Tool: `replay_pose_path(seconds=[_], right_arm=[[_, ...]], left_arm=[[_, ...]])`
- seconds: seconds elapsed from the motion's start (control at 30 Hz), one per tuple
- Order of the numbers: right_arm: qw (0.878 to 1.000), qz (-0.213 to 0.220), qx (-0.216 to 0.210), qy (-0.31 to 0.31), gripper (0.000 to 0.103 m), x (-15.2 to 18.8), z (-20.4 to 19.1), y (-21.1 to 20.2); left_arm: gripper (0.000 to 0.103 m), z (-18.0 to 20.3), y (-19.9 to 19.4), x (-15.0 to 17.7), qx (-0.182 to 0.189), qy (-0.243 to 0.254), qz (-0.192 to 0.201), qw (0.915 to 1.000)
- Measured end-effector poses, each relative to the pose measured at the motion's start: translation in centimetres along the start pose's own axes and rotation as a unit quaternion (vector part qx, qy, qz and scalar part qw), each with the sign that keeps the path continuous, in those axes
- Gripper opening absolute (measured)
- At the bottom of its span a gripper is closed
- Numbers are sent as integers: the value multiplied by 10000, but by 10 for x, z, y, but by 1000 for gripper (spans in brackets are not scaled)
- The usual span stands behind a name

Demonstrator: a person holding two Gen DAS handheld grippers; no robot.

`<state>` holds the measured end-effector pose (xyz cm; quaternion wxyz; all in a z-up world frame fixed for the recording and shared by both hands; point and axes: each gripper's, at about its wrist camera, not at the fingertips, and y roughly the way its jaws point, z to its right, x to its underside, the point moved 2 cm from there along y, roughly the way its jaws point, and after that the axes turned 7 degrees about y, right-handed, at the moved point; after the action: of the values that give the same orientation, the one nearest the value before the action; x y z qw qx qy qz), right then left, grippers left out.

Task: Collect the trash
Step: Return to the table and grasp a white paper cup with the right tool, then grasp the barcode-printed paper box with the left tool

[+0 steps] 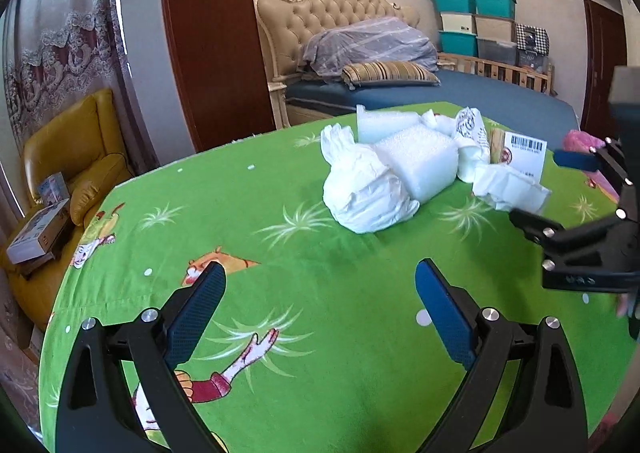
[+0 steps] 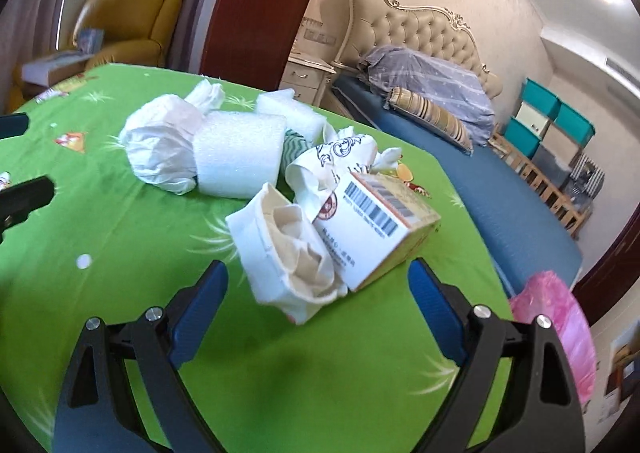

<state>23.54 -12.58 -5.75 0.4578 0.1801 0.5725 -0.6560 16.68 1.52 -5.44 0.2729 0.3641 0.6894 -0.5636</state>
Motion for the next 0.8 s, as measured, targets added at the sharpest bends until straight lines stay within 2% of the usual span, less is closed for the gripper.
replay_pose_path(seconds=[0.03,0.13,0.2,0.27,0.4,0.47,0.57,0.67,0.8], right_arm=[[10000,-9,1,-41,87,-2,-3,3],[9998,-120,-42,-139,67,-4,-9,9],[9998,-128,-101,-92,40,-5,-7,9],[9991,-86,-397,110,31,-4,-2,3],[9890,63,-1375,539,31,5,8,-22],[9867,114,-1512,579,31,11,11,-33],[9860,227,-1460,778,31,18,24,-47],[9874,416,-1108,1054,31,21,52,-56],[9846,553,-860,1418,31,28,81,-61]], left_arm=[[90,-1,0,0,27,-28,13,10000],[90,-7,0,1,93,-153,-8,9998],[90,-12,2,2,93,-236,-47,9997],[90,-14,3,3,77,-293,-74,9995],[90,-13,4,2,76,-330,-106,9994],[90,-9,6,0,138,-336,-140,9992],[90,0,10,-4,251,-317,-201,9990],[90,15,10,-11,417,-200,-184,9988],[90,41,13,-29,749,-46,-103,9971]])
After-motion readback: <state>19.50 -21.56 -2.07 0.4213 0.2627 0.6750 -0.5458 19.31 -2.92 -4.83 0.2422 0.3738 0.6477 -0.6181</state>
